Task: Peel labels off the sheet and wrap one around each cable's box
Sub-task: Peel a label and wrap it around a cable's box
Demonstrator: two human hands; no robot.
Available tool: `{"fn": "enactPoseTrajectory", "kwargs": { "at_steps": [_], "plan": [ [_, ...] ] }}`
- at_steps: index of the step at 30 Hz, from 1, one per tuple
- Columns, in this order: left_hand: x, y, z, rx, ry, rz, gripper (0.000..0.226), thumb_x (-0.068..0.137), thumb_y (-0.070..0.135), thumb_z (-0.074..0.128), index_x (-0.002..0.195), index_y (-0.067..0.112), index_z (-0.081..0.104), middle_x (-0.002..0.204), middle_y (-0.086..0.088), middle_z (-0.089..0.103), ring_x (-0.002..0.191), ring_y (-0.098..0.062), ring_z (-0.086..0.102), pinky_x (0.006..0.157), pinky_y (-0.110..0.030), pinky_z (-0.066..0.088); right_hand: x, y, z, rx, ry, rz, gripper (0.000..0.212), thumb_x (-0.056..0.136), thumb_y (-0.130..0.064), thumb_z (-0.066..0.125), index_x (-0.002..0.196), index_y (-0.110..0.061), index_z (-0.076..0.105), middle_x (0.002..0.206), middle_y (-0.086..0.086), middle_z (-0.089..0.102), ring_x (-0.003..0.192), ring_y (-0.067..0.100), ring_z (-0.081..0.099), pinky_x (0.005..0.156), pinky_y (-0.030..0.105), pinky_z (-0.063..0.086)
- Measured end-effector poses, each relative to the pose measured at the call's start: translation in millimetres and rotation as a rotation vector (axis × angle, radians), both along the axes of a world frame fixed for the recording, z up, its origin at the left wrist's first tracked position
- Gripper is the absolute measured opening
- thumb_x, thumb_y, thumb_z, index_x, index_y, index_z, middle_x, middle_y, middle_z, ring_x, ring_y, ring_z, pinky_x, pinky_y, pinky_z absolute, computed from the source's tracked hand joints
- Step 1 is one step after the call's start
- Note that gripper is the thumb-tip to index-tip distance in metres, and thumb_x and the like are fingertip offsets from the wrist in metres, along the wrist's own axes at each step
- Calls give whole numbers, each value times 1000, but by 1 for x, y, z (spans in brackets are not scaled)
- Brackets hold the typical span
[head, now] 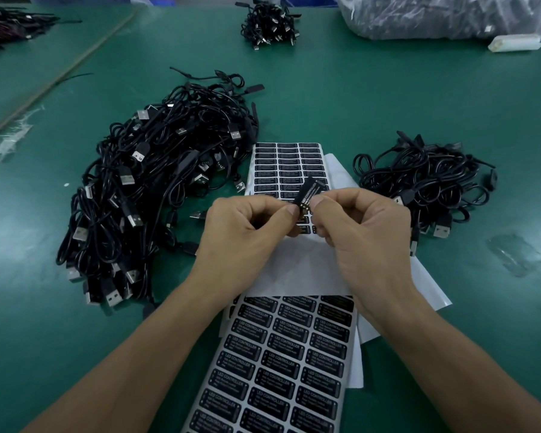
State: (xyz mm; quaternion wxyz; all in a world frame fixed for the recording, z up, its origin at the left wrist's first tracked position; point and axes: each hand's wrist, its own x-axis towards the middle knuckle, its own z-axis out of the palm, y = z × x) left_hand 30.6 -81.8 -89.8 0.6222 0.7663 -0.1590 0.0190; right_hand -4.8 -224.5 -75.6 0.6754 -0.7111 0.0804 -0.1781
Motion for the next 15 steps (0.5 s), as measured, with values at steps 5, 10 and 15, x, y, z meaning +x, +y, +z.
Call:
{"fn": "enactPoseTrajectory", "kwargs": {
  "at_steps": [5, 10, 15],
  "plan": [
    [1, 1, -1, 14, -24, 6, 17, 94, 22, 67, 81, 21, 78, 70, 5, 74, 61, -15, 64, 57, -25, 51, 1, -1, 1, 10, -17, 3, 16, 88, -12, 71, 72, -17, 73, 58, -10, 65, 53, 2, 55, 56, 15, 46],
    [0, 1, 2, -23, -23, -48, 17, 96, 18, 66, 85, 20, 78, 73, 8, 75, 66, 1, 65, 63, -12, 48, 1, 0, 3, 72, -16, 46, 16, 90, -6, 68, 74, -10, 72, 56, -11, 65, 50, -1, 58, 54, 10, 45],
    [0, 2, 4, -42, -3, -102, 19, 97, 14, 64, 86, 20, 77, 74, 6, 75, 69, 1, 65, 66, -12, 48, 1, 0, 4, 115, -7, 69, 18, 90, -4, 68, 73, -10, 72, 56, -9, 65, 51, -1, 58, 53, 10, 45]
  ]
}}
